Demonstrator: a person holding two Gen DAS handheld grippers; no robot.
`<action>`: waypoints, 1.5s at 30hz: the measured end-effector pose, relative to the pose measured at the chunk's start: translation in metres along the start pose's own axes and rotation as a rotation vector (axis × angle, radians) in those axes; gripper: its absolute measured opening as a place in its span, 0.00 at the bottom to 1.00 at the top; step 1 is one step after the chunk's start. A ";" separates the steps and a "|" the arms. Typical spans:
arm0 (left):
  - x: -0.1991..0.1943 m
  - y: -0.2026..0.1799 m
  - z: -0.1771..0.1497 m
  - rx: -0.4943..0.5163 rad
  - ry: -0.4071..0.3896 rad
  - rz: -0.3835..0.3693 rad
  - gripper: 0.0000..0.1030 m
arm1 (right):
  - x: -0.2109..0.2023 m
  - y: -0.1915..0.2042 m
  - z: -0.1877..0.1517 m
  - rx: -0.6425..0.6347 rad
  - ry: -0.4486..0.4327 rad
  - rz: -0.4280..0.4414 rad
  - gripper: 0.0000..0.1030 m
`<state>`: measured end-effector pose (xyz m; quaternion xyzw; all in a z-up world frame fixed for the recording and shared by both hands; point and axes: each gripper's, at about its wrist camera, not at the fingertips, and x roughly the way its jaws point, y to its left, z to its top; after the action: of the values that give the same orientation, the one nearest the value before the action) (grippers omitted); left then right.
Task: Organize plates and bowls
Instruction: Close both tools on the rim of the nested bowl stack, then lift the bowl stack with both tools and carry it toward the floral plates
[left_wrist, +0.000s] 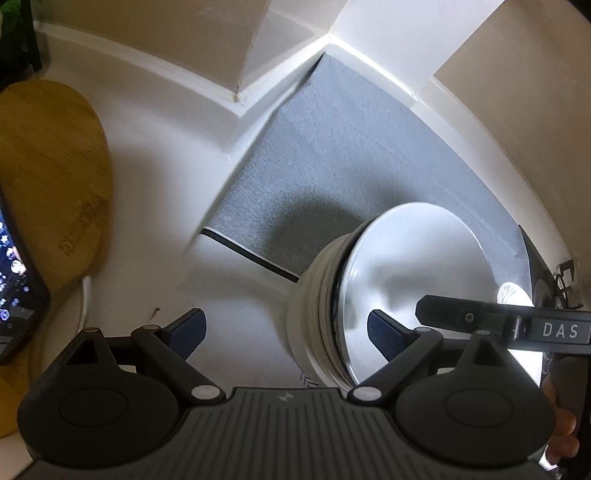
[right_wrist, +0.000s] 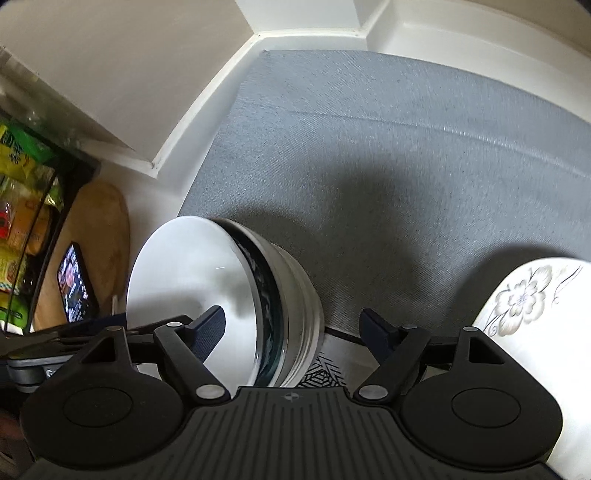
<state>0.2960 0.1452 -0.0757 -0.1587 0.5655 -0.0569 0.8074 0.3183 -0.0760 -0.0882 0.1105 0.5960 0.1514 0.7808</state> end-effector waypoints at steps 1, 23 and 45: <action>0.002 0.000 0.000 0.000 0.007 -0.002 0.94 | 0.001 -0.002 -0.001 0.006 -0.002 0.005 0.80; 0.022 -0.006 -0.006 -0.070 -0.035 -0.060 1.00 | 0.030 -0.027 0.010 0.152 0.001 0.083 0.83; 0.021 -0.009 -0.017 -0.072 -0.023 -0.182 1.00 | 0.047 -0.020 0.017 0.087 0.074 0.163 0.90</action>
<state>0.2879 0.1275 -0.0967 -0.2388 0.5410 -0.1078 0.7992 0.3477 -0.0770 -0.1325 0.1867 0.6194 0.1927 0.7378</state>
